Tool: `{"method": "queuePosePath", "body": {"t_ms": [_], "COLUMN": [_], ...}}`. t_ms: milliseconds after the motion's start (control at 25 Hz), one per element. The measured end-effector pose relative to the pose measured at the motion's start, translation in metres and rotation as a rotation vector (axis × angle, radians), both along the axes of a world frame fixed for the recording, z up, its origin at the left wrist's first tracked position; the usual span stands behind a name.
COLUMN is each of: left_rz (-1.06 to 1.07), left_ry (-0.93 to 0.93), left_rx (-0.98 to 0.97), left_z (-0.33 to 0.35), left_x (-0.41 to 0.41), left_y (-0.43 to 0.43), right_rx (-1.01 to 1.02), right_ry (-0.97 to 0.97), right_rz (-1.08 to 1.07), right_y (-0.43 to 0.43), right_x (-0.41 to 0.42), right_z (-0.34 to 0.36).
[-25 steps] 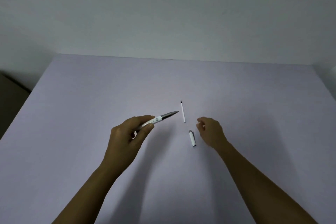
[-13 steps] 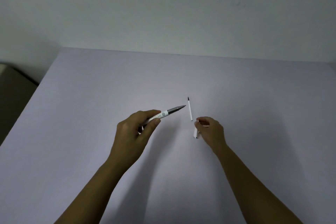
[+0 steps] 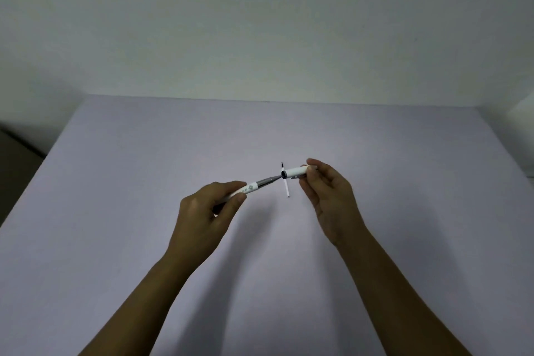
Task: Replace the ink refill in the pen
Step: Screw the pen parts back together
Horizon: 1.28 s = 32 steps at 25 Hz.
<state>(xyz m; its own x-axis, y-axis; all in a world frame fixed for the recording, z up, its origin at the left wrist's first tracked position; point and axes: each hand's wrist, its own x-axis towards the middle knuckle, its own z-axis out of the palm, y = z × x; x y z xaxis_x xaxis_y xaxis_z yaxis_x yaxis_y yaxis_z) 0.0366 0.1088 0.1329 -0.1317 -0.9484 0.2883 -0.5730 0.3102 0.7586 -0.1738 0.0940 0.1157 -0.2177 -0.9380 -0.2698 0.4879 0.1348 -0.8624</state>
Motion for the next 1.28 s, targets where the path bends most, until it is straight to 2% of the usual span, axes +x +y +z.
{"method": "queuePosePath", "body": {"t_ms": [240, 480, 640, 720, 800, 880, 1000, 1160, 1280], "left_rz": [-0.035, 0.061, -0.062, -0.069, -0.048, 0.011, 0.073, 0.147, 0.16], "left_ry": [-0.023, 0.018, -0.177, -0.247, -0.3, -0.328, -0.262, -0.319, -0.36], "left_rx": [-0.011, 0.023, 0.045, 0.072, 0.153, 0.328, 0.546, 0.541, 0.452], "left_z": [0.002, -0.001, -0.008, -0.02, -0.041, -0.068, -0.112, -0.158, -0.176], "left_x": [-0.003, -0.007, -0.01, -0.016, -0.027, -0.041, -0.061, -0.086, -0.097], "left_y": [0.002, 0.003, -0.002, -0.01, -0.026, -0.045, -0.077, -0.112, -0.113], "right_rx": [-0.025, -0.04, -0.068, -0.013, 0.084, 0.173, 0.258, 0.27, 0.248], "right_ry": [0.097, 0.214, 0.31, 0.374, 0.55, 0.852, 1.193, 1.562, 1.653], "right_rz": [0.1, 0.178, 0.214, 0.25, 0.284, 0.286, 0.345, 0.42, 0.385], "right_y": [0.009, 0.005, -0.016, -0.03, -0.048, -0.056, -0.045, -0.028, -0.024], "right_x": [0.016, 0.025, 0.016, 0.012, 0.004, -0.011, -0.032, -0.033, -0.027], "right_z": [0.004, 0.01, 0.014, 0.002, -0.024, -0.062, -0.129, -0.194, -0.207]}}
